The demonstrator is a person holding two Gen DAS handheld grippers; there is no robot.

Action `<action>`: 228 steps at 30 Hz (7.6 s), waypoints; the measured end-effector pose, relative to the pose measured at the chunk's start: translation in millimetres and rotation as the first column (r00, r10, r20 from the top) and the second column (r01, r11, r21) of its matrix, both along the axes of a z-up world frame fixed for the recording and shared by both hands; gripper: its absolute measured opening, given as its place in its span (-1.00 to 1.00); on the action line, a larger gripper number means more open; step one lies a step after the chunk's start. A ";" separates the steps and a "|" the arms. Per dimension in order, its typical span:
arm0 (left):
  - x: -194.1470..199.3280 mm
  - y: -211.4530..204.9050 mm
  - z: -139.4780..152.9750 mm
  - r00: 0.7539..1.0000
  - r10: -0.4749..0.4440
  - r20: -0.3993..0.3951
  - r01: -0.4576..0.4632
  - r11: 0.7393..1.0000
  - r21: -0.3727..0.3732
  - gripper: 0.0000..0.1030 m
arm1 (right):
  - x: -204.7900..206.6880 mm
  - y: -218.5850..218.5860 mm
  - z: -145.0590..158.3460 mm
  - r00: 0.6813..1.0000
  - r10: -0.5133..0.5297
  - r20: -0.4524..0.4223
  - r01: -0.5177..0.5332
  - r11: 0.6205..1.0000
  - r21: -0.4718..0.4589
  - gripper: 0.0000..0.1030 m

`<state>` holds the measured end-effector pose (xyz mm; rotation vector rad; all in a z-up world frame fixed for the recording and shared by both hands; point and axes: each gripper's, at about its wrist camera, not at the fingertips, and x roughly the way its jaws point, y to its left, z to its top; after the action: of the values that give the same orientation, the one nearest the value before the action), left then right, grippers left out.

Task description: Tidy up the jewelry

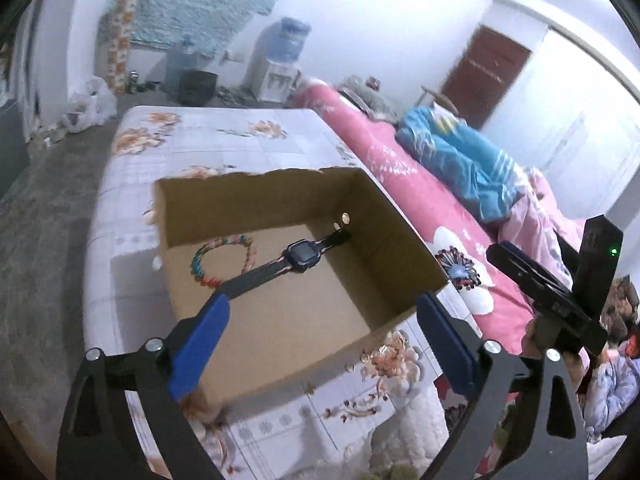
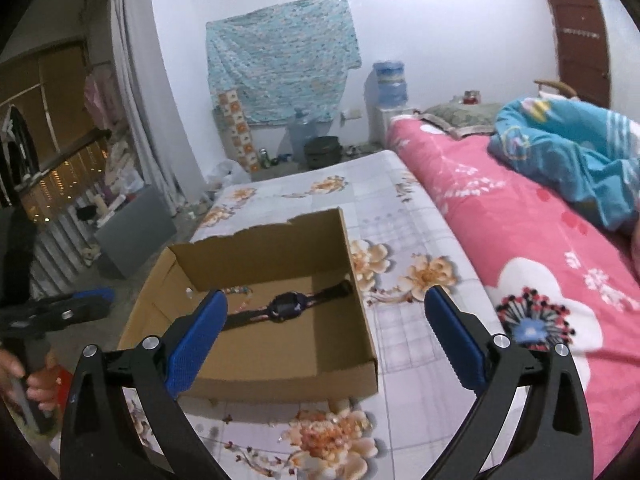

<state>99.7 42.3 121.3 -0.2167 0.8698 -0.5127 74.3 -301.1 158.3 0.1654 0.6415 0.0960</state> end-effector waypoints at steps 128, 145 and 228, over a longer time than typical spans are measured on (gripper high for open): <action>-64.3 0.9 -115.6 0.976 -0.036 0.216 -0.019 0.968 0.250 -0.08 | -25.7 73.2 -88.8 0.985 0.117 -0.124 -0.118 0.993 0.001 -0.23; -39.5 3.4 -121.6 0.980 -0.052 0.191 0.006 0.972 0.233 -0.13 | -24.1 85.4 -104.6 0.979 0.143 -0.142 -0.139 0.990 0.037 -0.42; -46.7 9.0 -138.7 0.995 -0.100 -0.023 0.102 0.989 0.110 -1.00 | -35.2 177.4 -156.2 0.886 0.372 -0.276 -0.422 0.895 -0.146 -0.68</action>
<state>53.0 51.3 -17.4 -0.0760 0.9272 -0.5561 39.1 -123.6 2.0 -0.1601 0.9196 0.4134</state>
